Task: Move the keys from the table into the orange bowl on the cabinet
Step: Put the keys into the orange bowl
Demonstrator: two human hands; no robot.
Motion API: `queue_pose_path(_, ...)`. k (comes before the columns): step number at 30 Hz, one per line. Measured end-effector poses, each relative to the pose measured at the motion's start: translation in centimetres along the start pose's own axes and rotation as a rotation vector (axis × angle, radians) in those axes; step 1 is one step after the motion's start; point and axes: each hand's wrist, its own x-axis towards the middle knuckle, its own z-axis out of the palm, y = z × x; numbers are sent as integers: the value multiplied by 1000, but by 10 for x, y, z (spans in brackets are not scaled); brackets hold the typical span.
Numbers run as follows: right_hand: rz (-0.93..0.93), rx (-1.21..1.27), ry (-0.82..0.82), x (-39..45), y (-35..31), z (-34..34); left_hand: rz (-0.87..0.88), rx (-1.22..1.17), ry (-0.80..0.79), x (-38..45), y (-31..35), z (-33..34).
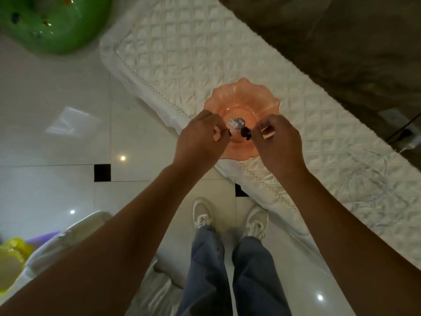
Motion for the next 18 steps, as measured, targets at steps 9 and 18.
queue_pose_path(9, 38, -25, 2, -10, 49, 25, -67, -18, -2, -15, -36, 43)
queue_pose_path(18, 21, -62, -21, 7, 40, 20, -31, 29, -20, 13, -31, 46)
